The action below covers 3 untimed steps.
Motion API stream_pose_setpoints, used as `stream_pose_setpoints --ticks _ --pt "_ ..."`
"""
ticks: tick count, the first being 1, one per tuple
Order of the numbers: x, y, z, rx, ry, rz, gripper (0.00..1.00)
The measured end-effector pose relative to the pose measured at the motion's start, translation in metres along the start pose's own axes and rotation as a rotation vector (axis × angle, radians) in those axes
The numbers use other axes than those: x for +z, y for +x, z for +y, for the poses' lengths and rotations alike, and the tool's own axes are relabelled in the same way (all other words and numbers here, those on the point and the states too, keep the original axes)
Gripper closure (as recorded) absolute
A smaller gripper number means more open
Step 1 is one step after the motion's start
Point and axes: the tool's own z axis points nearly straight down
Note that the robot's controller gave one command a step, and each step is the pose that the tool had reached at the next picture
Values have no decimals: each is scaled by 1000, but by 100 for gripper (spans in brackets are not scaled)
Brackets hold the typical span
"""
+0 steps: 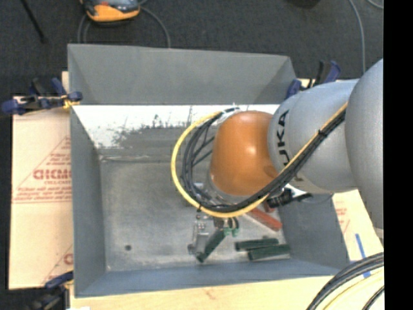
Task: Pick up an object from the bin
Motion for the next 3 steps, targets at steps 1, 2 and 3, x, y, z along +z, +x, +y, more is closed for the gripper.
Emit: stream_pose_setpoints --ticks 1,2,3 --pt "14 3 -18 -189 -1 -3 0" --pt "49 2 -49 -349 1 -1 0" --pt "66 4 -82 -418 0 2 100"
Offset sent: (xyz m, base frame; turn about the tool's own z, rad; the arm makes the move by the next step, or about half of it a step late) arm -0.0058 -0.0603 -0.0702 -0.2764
